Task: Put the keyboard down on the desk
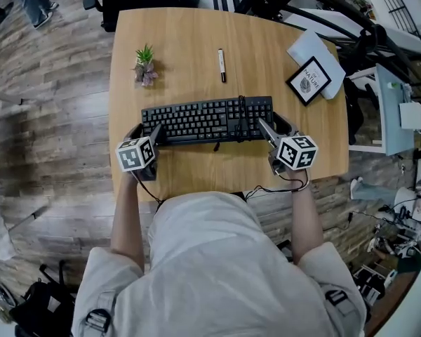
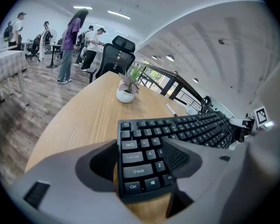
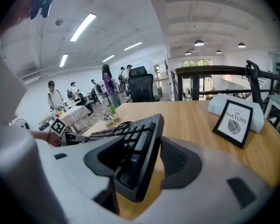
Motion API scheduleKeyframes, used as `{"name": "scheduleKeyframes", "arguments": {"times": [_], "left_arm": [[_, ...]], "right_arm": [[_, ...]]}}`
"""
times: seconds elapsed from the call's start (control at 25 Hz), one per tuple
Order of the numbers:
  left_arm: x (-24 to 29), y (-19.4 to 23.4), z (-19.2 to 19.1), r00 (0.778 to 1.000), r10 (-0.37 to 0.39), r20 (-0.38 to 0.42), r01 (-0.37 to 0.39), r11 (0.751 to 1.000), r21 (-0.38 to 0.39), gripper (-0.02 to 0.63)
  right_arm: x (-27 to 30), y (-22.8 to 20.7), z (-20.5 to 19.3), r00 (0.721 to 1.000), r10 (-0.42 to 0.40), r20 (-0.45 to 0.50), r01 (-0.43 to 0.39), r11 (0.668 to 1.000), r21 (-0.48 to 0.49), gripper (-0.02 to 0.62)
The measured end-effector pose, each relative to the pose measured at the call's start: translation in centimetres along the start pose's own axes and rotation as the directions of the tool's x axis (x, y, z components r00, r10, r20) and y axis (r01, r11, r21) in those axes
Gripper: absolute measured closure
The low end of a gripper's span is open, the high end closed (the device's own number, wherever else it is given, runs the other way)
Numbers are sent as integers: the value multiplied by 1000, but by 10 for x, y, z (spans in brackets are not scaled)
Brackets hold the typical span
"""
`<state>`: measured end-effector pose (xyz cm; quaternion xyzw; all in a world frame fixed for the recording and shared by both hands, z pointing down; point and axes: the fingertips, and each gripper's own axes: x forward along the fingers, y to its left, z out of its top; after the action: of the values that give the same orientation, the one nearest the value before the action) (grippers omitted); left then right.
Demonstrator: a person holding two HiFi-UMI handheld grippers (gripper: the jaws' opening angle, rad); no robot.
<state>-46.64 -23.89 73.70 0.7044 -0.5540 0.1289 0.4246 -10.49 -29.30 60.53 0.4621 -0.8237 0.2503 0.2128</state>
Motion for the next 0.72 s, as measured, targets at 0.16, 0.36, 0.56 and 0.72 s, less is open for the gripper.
{"name": "scheduleKeyframes", "arguments": {"times": [0.16, 0.36, 0.56, 0.72], "left_arm": [[1, 3, 3, 1000, 17, 3, -17, 1000, 25, 308], [0, 3, 4, 1000, 28, -5, -28, 998, 51, 308], [1, 2, 2, 999, 32, -14, -31, 997, 65, 308], [-1, 1, 2, 999, 33, -17, -31, 996, 81, 308]], "right_arm": [[10, -6, -10, 999, 3, -33, -3, 1000, 20, 351], [17, -11, -17, 999, 7, -45, -5, 999, 38, 350], [22, -17, -24, 998, -1, -60, 4, 999, 46, 348], [25, -19, -29, 998, -3, -70, 7, 998, 56, 348]]}}
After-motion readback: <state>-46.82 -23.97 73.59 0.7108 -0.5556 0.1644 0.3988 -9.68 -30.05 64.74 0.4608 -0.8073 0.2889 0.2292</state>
